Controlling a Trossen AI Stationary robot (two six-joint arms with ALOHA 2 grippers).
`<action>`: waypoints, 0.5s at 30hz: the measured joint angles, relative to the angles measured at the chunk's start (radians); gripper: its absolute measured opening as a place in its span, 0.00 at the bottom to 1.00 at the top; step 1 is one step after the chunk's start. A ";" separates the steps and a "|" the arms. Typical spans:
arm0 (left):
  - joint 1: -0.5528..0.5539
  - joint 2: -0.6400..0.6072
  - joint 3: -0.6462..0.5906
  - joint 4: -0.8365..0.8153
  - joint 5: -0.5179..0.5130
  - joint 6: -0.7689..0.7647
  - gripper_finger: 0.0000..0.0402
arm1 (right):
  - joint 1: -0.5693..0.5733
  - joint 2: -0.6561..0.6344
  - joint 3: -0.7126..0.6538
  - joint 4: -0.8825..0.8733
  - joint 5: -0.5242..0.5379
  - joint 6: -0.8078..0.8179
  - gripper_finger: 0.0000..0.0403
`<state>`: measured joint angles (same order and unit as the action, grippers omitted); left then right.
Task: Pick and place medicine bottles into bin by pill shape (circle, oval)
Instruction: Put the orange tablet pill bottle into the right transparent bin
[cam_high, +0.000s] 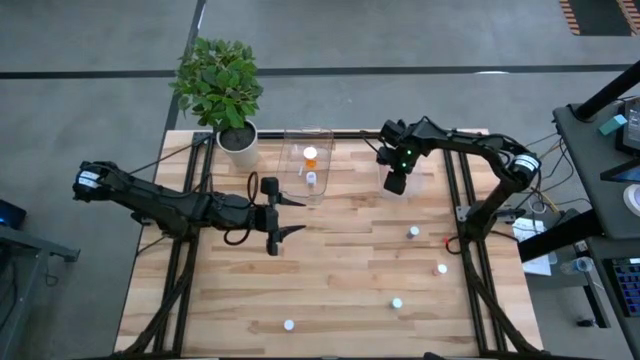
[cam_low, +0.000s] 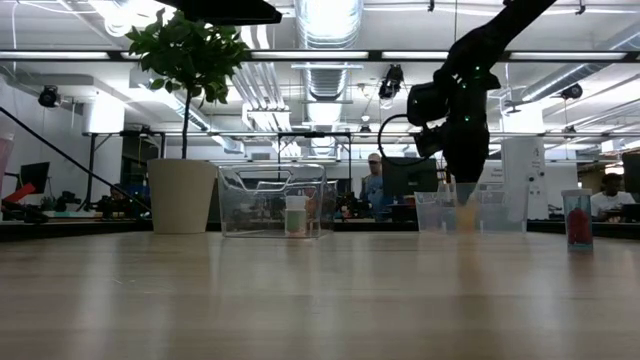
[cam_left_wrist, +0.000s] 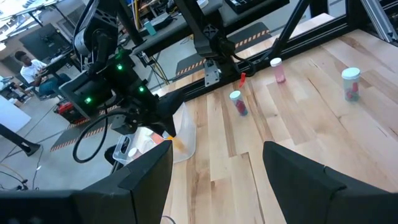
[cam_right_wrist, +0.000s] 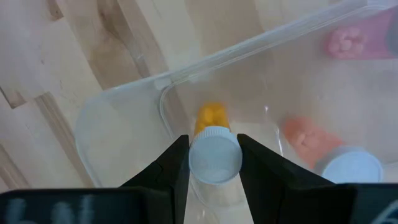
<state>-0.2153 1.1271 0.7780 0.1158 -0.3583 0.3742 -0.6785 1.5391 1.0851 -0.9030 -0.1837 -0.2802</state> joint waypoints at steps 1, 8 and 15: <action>0.000 0.000 0.000 0.000 0.000 0.000 0.58 | 0.000 0.000 0.000 0.002 0.000 0.000 0.28; 0.000 0.000 0.000 0.000 0.000 0.000 0.58 | 0.000 0.000 -0.002 0.003 0.000 0.000 0.28; 0.000 0.000 0.000 0.000 0.000 0.000 0.58 | 0.000 0.000 -0.002 0.004 0.000 0.000 0.36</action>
<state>-0.2153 1.1267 0.7780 0.1162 -0.3580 0.3744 -0.6785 1.5394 1.0836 -0.8986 -0.1834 -0.2798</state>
